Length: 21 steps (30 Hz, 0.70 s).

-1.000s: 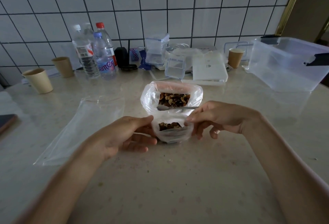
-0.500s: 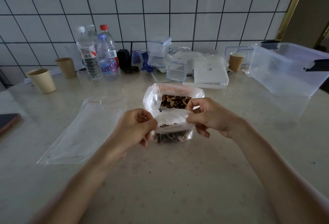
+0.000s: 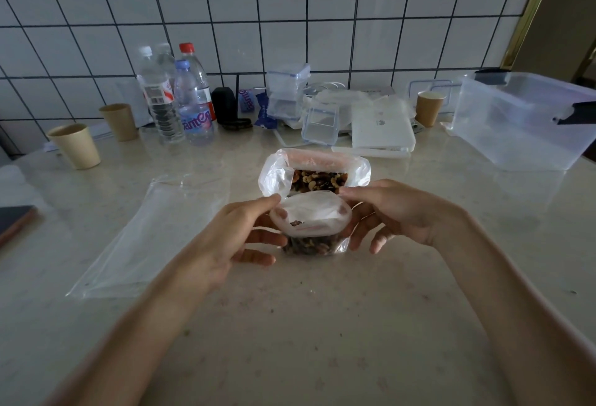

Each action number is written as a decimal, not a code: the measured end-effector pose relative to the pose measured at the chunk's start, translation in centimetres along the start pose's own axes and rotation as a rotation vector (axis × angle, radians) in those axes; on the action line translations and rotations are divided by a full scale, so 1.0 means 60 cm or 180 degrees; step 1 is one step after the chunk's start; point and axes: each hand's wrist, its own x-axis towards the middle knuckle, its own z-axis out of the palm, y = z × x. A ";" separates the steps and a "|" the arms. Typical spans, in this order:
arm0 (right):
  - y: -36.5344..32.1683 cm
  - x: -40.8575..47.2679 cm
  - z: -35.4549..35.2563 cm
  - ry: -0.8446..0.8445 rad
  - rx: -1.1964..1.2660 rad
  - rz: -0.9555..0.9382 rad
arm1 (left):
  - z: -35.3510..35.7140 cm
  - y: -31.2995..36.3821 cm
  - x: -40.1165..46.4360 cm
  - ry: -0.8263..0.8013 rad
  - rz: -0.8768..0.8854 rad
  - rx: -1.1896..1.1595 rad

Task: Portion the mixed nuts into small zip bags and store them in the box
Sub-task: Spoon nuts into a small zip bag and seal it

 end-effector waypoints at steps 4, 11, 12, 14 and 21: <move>0.005 0.000 -0.013 -0.0341 0.0205 0.0001 | -0.011 0.001 0.004 -0.0290 -0.0325 -0.0587; 0.011 -0.001 -0.018 -0.0407 0.0493 -0.0376 | -0.015 -0.004 0.006 -0.0436 -0.0172 -0.0485; 0.011 0.000 -0.017 -0.0399 0.0468 -0.0449 | -0.013 -0.005 0.006 -0.0414 -0.0092 -0.0410; 0.011 0.002 -0.012 -0.0322 0.0384 -0.0555 | -0.008 -0.007 0.004 -0.0400 0.0116 -0.0263; 0.016 0.018 0.012 0.0451 -0.0740 -0.1147 | -0.001 -0.038 0.023 0.1228 0.1913 0.1725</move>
